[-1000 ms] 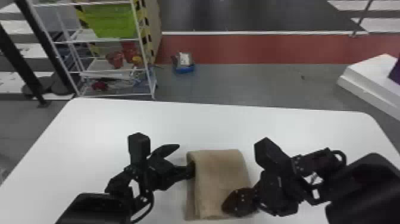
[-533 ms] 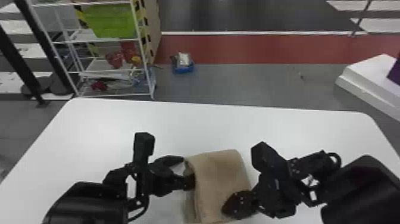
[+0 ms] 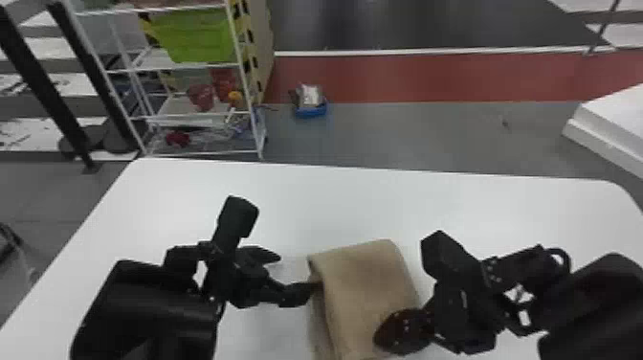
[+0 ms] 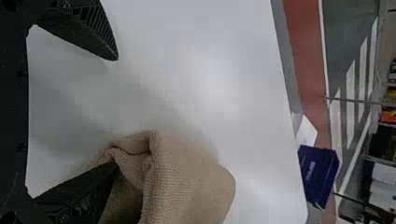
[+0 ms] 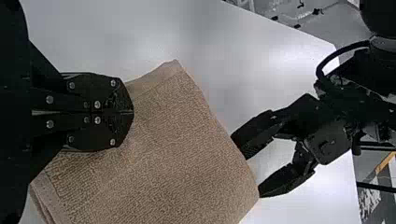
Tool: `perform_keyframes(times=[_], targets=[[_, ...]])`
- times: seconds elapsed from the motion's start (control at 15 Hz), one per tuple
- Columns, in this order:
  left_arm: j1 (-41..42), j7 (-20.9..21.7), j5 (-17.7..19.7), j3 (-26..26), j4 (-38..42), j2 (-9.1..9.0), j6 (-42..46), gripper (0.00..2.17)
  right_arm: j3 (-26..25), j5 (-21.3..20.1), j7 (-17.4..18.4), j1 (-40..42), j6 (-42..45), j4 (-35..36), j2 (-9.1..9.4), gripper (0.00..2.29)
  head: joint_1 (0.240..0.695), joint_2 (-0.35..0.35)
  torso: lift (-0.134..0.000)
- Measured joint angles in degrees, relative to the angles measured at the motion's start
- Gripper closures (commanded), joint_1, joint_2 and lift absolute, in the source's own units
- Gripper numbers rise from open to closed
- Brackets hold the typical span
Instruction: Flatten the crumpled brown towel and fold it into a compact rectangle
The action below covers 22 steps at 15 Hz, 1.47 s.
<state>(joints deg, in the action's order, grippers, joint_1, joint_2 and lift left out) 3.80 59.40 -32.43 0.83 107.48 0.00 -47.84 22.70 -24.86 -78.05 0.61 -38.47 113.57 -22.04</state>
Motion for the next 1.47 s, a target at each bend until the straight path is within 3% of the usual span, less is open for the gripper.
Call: perform_keyframes(times=[0.07,0.13,0.27,0.4,0.53,0.67,0.87,1.2,1.47], targets=[[0.0,-1.7,-2.3,-0.1,0.4,0.0,-0.3,0.08,0.0,0.1,0.0,0.0,0.4,-0.1,0.16,1.9,0.695,0.123,-0.124],[0.7,-4.9,-2.2,-0.5,1.3,0.0,-0.3,0.08,0.0,0.1,0.0,0.0,0.6,-0.2,0.29,1.9,0.695,0.139,-0.124],[3.2,-13.3,2.0,-1.4,4.6,0.0,-0.1,0.08,0.0,0.5,0.0,0.0,0.8,-0.7,0.53,1.9,0.695,0.177,-0.124],[5.3,-24.4,7.6,-3.0,7.1,0.0,-0.2,0.08,-0.3,1.3,0.0,0.1,0.7,-1.5,1.14,1.9,0.695,0.211,-0.124],[6.0,-29.4,10.6,-4.6,7.6,0.0,-0.3,0.08,-0.6,2.1,0.0,0.2,0.8,-2.0,1.45,1.9,0.695,0.248,-0.124],[7.6,-35.6,14.5,-5.9,8.2,0.0,0.0,0.08,-3.1,6.7,0.0,0.2,0.5,-2.2,2.14,1.9,0.695,0.274,-0.124],[8.8,-42.7,18.5,-6.7,9.0,0.0,0.4,0.08,-7.3,12.2,0.0,-0.3,0.1,-2.5,5.15,1.9,0.695,0.304,-0.124],[10.1,-44.6,22.5,-9.0,8.9,0.0,3.3,0.08,-7.0,13.2,0.2,-1.7,1.7,-7.1,9.12,1.9,0.695,0.343,-0.124],[13.2,-43.9,27.8,-11.8,10.1,0.0,8.7,0.08,-3.9,8.8,7.2,-5.5,8.1,-16.8,14.16,1.9,0.695,0.35,-0.124]])
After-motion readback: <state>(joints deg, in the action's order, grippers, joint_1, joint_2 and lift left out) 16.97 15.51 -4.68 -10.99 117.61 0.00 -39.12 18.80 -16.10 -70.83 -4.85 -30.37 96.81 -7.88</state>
